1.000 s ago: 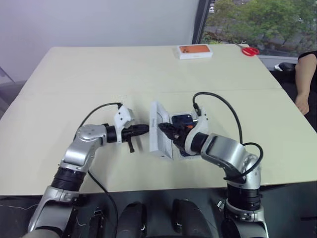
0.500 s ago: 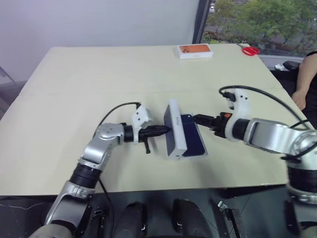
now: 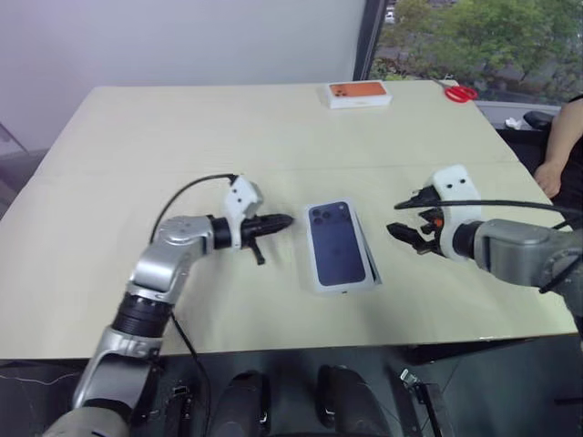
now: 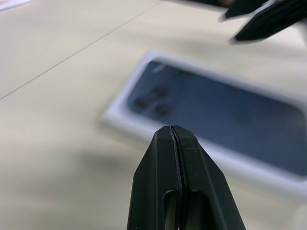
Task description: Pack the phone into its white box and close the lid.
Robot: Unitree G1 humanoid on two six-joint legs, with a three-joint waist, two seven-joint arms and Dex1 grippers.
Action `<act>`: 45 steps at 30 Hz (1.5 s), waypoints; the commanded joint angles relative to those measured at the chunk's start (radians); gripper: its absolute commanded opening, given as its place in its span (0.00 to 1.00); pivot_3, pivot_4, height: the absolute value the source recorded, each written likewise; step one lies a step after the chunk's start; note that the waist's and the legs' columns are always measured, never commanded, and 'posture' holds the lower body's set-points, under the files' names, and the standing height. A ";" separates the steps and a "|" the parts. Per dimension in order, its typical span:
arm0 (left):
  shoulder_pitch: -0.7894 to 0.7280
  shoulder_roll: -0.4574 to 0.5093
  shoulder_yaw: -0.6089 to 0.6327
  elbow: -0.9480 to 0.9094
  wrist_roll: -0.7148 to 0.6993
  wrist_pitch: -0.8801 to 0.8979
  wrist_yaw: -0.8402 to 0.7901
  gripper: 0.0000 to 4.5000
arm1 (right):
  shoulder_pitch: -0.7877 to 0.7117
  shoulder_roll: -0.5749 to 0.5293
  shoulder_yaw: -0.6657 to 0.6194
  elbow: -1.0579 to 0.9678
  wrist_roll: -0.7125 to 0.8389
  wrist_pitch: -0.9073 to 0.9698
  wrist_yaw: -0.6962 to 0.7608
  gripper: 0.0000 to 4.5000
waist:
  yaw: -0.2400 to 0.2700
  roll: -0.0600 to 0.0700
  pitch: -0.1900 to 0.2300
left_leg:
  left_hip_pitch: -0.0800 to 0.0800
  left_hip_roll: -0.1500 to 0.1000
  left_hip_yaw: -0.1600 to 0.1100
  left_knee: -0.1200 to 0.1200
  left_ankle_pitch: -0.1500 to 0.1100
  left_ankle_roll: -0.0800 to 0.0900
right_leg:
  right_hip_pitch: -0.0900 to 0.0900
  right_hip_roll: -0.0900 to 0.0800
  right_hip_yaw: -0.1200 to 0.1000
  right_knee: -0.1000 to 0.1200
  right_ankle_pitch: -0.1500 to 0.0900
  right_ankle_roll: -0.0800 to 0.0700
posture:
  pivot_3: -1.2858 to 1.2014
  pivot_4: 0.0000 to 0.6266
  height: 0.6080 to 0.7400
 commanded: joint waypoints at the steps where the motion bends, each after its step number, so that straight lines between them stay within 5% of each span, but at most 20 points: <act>1: 0.023 0.073 -0.062 -0.048 0.063 -0.012 -0.046 0.00 | -0.001 0.001 0.005 -0.061 -0.072 -0.014 0.113 0.43 | 0.000 0.000 0.000 | 0.000 0.000 0.000 0.000 0.000 0.000 | 0.000 0.000 0.000 0.000 0.000 0.000 | 0.52 0.24 1.00; 5: 0.011 0.070 -0.151 -0.042 0.123 -0.019 -0.052 0.00 | -0.014 0.020 0.041 -0.071 -0.162 -0.004 0.176 0.01 | 0.014 0.000 0.000 | 0.000 0.000 0.000 0.000 0.000 0.000 | 0.000 -0.001 0.000 0.000 0.000 -0.001 | 0.52 0.24 1.00; 22: -0.029 -0.099 -0.241 -0.033 0.180 0.015 0.023 0.00 | -0.042 0.186 0.084 -0.071 -0.406 0.106 0.278 0.01 | 0.021 0.000 0.000 | 0.000 -0.001 0.000 0.001 0.000 0.000 | -0.001 -0.004 0.000 0.001 0.000 0.000 | 0.52 0.24 1.00; 45: -0.034 -0.203 -0.204 -0.047 0.140 0.040 0.069 0.00 | -0.029 0.217 0.023 -0.100 -0.526 0.180 0.385 0.01 | 0.021 0.000 0.000 | 0.000 -0.002 0.000 0.001 0.000 0.000 | 0.000 -0.003 -0.001 0.000 0.000 0.000 | 0.52 0.24 1.00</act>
